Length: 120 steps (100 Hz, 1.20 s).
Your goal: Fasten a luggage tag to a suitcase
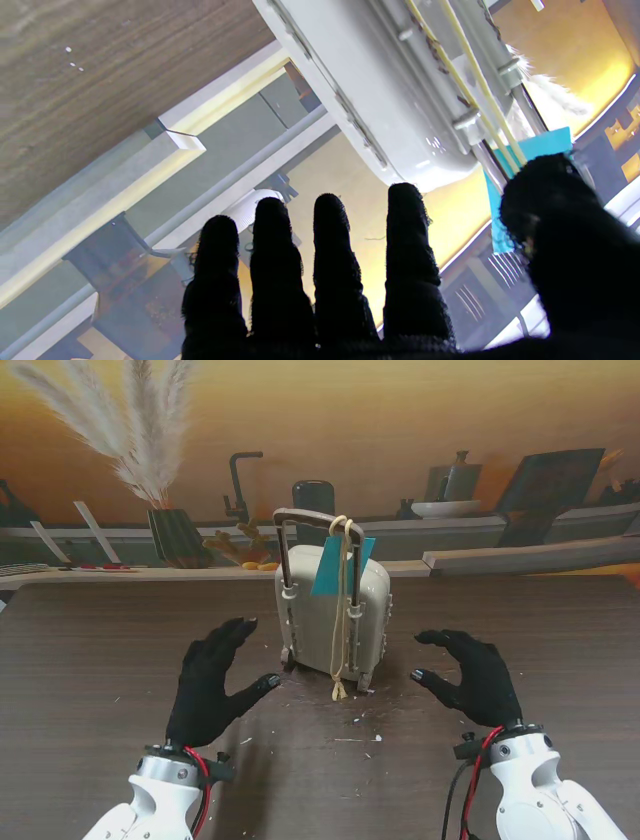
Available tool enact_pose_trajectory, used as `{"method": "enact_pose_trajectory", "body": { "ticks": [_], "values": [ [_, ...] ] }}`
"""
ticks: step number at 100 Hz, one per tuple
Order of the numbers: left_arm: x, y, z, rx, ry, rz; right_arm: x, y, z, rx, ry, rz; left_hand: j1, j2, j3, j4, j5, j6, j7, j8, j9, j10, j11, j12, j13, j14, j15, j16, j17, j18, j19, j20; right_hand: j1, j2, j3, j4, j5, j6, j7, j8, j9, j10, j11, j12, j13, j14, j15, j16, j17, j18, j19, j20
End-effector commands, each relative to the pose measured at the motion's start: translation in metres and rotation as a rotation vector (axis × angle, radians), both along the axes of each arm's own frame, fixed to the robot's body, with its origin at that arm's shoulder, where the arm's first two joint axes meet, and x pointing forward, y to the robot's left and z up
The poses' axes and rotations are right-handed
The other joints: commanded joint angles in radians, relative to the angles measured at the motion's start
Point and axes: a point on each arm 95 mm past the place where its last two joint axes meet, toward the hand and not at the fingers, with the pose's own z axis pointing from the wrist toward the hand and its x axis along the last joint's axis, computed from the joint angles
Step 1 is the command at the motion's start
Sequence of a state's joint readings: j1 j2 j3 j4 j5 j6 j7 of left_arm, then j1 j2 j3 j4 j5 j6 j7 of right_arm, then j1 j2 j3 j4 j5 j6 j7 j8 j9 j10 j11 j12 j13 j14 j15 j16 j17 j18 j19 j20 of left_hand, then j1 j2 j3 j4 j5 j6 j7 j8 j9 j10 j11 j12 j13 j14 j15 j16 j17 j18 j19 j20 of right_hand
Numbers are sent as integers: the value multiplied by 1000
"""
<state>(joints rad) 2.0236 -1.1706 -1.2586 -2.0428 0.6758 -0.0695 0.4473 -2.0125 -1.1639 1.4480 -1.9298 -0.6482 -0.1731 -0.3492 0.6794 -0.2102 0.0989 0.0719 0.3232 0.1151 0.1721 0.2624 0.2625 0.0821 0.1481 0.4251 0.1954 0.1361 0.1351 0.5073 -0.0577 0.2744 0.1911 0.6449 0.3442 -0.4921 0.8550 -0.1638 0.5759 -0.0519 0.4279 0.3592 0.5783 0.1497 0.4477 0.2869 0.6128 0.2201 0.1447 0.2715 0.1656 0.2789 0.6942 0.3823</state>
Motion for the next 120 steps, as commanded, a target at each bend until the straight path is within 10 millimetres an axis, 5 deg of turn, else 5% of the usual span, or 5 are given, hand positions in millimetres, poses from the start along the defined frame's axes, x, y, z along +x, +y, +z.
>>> {"method": "enact_pose_trajectory", "body": {
  "ticks": [1, 31, 120],
  "values": [
    [-5, -1, -11, 21, 40, -6, 1, -2, -11, -5, 31, 14, 14, 36, -41, 22, 17, -6, -16, 2, 4, 0, -5, -15, 15, -9, -20, -22, -10, -37, -25, 12, -50, 28, -43, 33, -42, -21, -25, -23, -38, -34, -29, -21, -41, -35, -27, -23, -21, -50, -29, -16],
    [-6, -1, -37, -15, 115, -1, 5, -5, -27, 12, 63, 49, 26, 31, -46, 26, 56, -13, -5, 10, 39, 9, -6, -19, 25, -7, -33, -35, -12, -32, -37, 0, -84, 65, -59, 35, -52, -25, -26, -21, -49, -40, -38, -31, -57, -50, -39, -40, -29, -72, -54, -36],
    [-4, -6, -40, -20, 125, -33, 4, -8, -30, 48, 83, 61, 29, 43, -49, 29, 55, -12, -7, 12, 41, 6, -6, -21, 23, -15, -33, -43, -15, -37, -38, -6, -93, 72, -46, 35, -49, -25, -21, -15, -46, -40, -36, -36, -59, -41, -34, -45, -34, -73, -51, -46]
  ]
}}
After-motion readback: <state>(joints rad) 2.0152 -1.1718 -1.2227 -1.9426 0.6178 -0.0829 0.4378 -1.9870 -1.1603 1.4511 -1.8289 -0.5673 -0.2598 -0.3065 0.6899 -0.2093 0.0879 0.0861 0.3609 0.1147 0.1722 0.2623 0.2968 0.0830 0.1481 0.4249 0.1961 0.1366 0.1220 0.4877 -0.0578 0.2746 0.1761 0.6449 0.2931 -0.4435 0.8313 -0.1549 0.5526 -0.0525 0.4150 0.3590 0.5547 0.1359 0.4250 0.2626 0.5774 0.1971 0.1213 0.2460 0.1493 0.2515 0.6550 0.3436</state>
